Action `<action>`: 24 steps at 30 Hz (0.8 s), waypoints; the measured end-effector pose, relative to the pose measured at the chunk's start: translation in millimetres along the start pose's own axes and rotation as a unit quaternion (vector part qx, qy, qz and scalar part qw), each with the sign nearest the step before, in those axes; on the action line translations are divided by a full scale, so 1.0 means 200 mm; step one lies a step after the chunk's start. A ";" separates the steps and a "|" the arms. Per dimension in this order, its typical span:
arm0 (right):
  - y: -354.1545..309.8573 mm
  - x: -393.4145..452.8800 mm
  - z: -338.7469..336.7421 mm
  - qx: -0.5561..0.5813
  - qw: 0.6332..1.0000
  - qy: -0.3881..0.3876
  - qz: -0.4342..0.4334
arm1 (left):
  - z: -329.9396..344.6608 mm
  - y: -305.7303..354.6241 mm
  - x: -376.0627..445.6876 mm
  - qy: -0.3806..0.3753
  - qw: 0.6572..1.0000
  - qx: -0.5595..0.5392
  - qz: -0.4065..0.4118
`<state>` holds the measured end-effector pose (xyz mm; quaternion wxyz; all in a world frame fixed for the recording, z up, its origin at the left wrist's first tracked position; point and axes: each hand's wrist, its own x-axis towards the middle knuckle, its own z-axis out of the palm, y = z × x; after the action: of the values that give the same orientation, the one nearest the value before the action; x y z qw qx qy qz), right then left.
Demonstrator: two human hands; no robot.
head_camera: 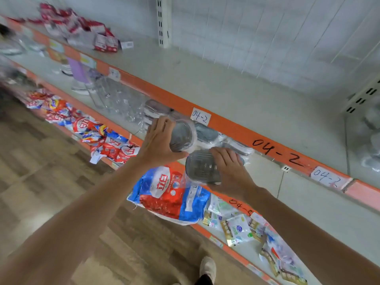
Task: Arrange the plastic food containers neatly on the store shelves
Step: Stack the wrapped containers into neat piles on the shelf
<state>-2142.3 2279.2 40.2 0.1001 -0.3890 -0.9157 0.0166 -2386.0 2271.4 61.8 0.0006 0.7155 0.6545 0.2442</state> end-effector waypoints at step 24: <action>1.05 0.15 -0.45 0.084 0.977 0.066 0.182 | 0.19 0.45 1.01 -0.135 0.990 0.031 0.035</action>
<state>-1995.8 2442.9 110.1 0.1876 -0.5399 -0.8160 0.0857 -2282.9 2459.4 127.5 0.0584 0.7639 0.6304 0.1247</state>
